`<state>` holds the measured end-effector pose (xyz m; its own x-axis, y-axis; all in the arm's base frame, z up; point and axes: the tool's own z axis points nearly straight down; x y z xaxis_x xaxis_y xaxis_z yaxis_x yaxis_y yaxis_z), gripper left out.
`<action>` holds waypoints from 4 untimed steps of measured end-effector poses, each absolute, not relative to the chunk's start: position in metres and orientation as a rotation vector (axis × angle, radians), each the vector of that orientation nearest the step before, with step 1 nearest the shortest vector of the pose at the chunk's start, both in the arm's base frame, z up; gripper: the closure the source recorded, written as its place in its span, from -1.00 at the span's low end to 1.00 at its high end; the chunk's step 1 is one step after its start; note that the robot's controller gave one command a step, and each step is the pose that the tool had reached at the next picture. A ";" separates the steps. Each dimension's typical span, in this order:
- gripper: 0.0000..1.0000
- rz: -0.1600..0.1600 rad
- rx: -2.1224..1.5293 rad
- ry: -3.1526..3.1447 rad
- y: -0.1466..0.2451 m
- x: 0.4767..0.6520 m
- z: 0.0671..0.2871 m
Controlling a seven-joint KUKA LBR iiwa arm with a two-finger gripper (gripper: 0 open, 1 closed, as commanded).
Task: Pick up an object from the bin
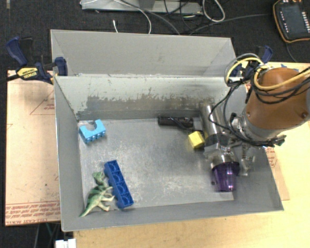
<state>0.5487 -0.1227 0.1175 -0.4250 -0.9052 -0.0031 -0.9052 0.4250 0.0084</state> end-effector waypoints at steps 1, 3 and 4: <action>-1.00 -0.173 2.066 -2.239 -0.107 0.591 0.064; 1.00 -0.055 2.623 -1.764 -0.107 0.549 0.072; 1.00 -0.060 2.625 -1.757 -0.107 0.547 0.082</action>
Offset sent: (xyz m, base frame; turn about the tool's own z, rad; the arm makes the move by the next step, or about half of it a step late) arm 0.0005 -0.0039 -0.0475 -0.8254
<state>0.5471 -0.1073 0.0819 0.3807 -0.9238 -0.0415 -0.9245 -0.3812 0.0067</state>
